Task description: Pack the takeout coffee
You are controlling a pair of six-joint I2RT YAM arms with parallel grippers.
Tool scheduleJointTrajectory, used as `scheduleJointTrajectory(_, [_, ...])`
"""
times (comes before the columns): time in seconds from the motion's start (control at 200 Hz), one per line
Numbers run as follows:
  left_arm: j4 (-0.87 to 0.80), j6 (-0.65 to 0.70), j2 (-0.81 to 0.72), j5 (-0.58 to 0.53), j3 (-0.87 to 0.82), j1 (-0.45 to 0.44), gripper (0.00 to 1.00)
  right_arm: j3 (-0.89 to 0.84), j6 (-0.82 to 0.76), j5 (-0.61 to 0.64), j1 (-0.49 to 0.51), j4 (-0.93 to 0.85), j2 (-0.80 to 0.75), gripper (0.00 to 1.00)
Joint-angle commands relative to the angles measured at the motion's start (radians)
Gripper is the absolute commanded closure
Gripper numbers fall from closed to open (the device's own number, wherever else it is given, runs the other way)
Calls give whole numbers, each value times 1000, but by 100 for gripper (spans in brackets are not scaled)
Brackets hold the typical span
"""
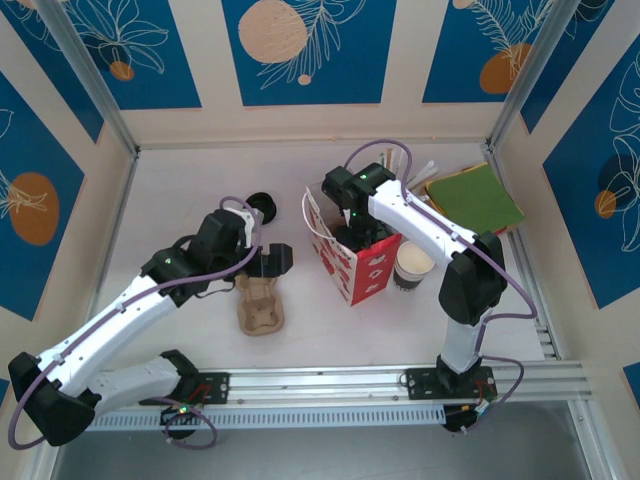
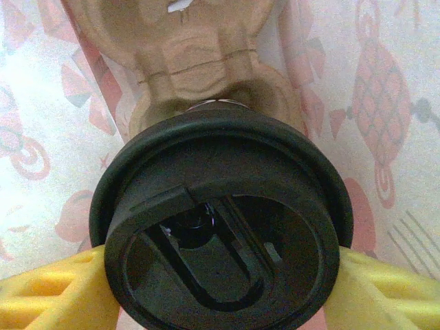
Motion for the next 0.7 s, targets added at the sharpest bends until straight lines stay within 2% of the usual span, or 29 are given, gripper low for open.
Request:
scheduleJointTrajectory(0.0, [-5, 13, 1, -1, 7, 7, 0, -14, 15, -28, -7, -6, -30, 32])
scheduleJointTrajectory(0.695, [-10, 17, 2, -2, 13, 8, 0, -28, 12, -31, -12, 6, -26, 32])
